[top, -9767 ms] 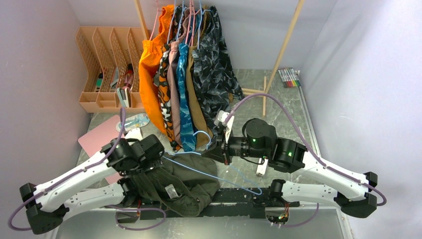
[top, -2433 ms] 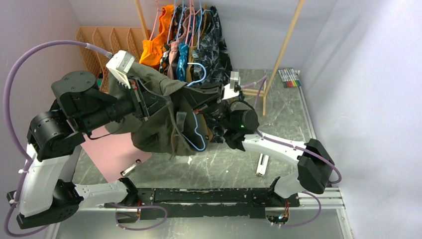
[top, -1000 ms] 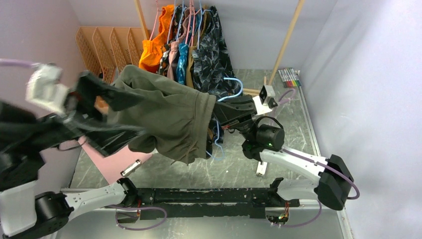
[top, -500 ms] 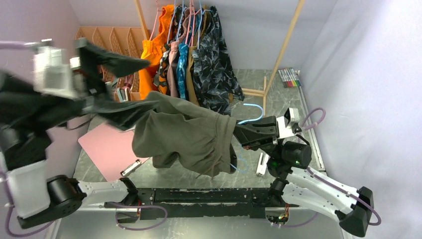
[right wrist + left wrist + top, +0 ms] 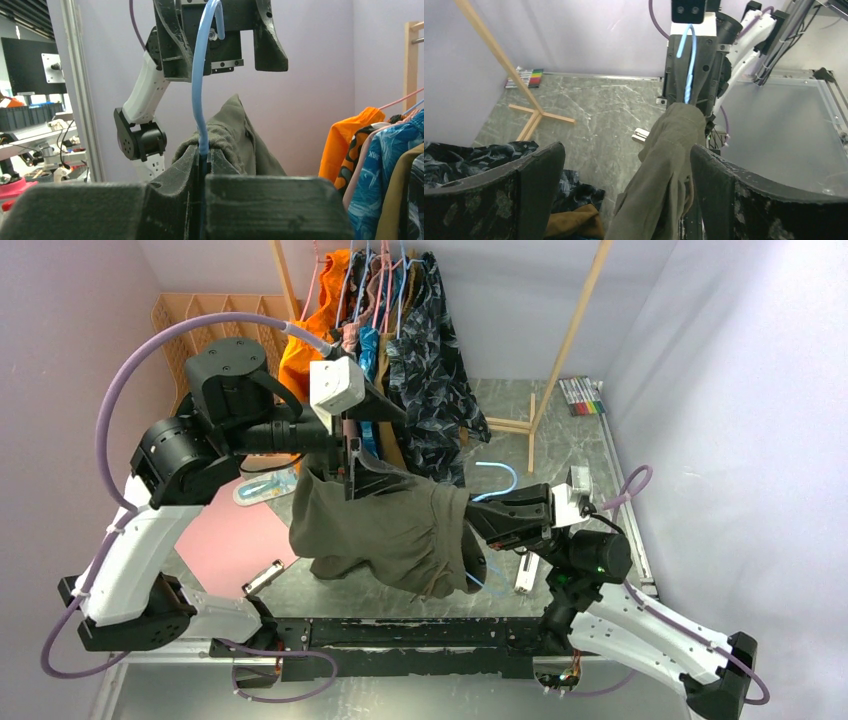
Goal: Place the shorts on the hanger
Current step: Hang the shorts on the hanger.
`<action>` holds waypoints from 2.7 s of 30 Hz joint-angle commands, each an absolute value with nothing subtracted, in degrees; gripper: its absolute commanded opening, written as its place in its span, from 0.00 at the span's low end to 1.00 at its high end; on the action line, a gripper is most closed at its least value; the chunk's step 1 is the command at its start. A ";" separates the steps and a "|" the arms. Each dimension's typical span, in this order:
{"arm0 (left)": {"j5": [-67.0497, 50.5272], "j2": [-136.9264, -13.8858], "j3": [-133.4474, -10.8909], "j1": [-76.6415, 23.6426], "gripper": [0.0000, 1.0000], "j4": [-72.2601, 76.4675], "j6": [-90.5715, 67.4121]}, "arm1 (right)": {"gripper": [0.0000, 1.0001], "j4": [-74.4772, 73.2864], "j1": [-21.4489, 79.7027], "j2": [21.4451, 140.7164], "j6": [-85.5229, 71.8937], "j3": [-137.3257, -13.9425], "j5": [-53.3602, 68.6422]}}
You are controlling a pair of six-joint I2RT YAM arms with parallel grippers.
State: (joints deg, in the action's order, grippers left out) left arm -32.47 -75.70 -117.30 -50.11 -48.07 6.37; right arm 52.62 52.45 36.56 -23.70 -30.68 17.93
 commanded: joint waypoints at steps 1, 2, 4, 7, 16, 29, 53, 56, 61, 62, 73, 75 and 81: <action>-37.47 -74.00 -116.42 -50.66 0.99 -49.59 8.92 | 0.00 51.25 52.14 34.27 -21.80 -31.68 18.85; -37.67 -73.78 -115.43 -50.89 0.99 -50.08 9.27 | 0.00 50.49 52.12 34.01 -21.61 -31.79 19.15; -37.45 -73.85 -113.87 -51.89 0.99 -51.57 10.16 | 0.00 49.41 52.16 33.77 -21.59 -31.85 19.71; -33.82 -75.36 -112.51 -57.43 0.99 -55.34 12.08 | 0.00 49.34 52.14 33.95 -22.21 -31.72 20.81; -20.89 -78.14 -112.37 -66.44 0.96 -60.40 14.38 | 0.00 49.33 52.19 35.37 -23.44 -32.69 23.71; -20.41 -76.59 -109.30 -66.45 0.76 -62.75 11.05 | 0.00 48.76 52.12 35.58 -23.81 -33.30 25.53; -14.60 -69.20 -100.40 -66.40 0.07 -54.76 8.86 | 0.65 31.94 52.14 37.62 -21.87 -42.40 26.94; -9.51 -65.85 -98.24 -66.39 0.07 -52.43 7.67 | 0.99 21.73 52.12 37.30 -20.07 -47.23 22.14; -1.43 -58.37 -92.93 -66.39 0.07 -47.18 5.28 | 1.00 2.70 52.19 36.72 -16.80 -57.67 10.31; 0.54 -55.93 -91.53 -66.43 0.07 -45.70 4.74 | 1.00 -0.50 52.15 36.60 -16.69 -59.70 7.73; 15.39 -36.25 -79.28 -66.35 0.07 -25.65 1.58 | 1.00 -20.36 52.13 29.97 -29.70 -60.34 -21.59; 17.71 -34.84 -78.51 -66.37 0.07 -23.10 1.60 | 1.00 -22.83 52.19 30.53 -32.41 -58.87 -20.51; 20.58 -32.79 -74.77 -66.36 0.07 -14.65 0.18 | 1.00 -19.20 52.15 35.50 -36.10 -53.74 -7.40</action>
